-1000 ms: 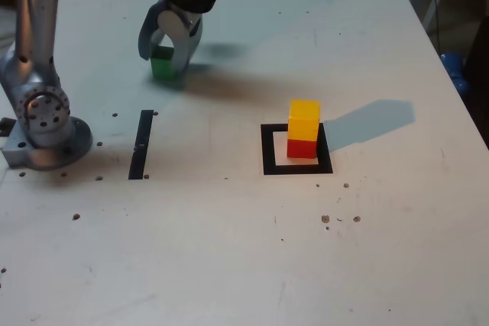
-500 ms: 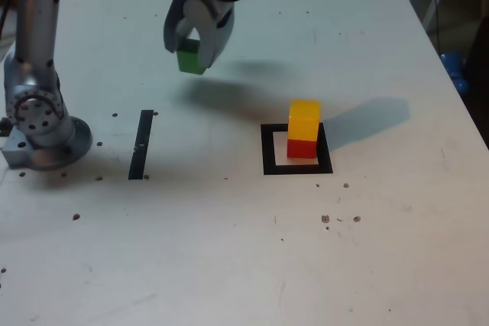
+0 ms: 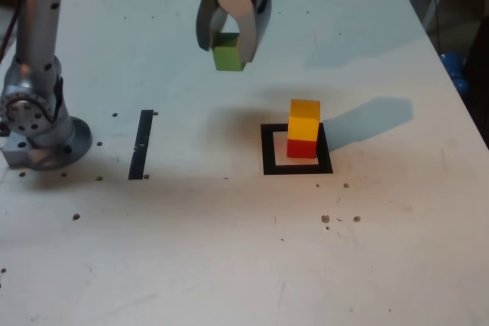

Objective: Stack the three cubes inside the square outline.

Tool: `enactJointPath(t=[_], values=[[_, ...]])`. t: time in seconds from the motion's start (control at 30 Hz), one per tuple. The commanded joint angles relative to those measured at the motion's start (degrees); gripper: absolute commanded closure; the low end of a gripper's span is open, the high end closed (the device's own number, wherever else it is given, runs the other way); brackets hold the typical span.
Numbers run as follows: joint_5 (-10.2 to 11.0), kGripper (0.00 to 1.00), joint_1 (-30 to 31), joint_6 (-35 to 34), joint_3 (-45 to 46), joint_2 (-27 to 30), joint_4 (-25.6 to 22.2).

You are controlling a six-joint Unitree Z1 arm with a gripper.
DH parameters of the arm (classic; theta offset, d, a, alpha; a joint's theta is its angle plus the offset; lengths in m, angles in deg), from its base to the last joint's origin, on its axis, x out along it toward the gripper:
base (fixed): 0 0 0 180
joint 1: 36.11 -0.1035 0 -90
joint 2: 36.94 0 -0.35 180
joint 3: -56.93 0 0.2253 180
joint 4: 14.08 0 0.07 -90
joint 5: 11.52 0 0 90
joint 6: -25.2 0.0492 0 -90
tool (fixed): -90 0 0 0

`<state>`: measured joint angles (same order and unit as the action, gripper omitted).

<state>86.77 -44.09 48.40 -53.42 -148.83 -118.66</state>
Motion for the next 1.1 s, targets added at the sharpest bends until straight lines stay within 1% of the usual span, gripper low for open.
enactJointPath(t=[0.0, 0.37, 0.83, 1.07], values=[[-0.5, 0.64, 0.7, -0.8, -1.0, -1.0, -0.6], [-2.8, 0.64, 6.1, -4.6, -9.1, -5.0, -2.2], [-4.5, 0.64, 10.7, -6.9, -13.8, -7.1, -2.4], [-4.9, 0.64, 11.6, -7.0, -15.4, -8.1, -2.3]])
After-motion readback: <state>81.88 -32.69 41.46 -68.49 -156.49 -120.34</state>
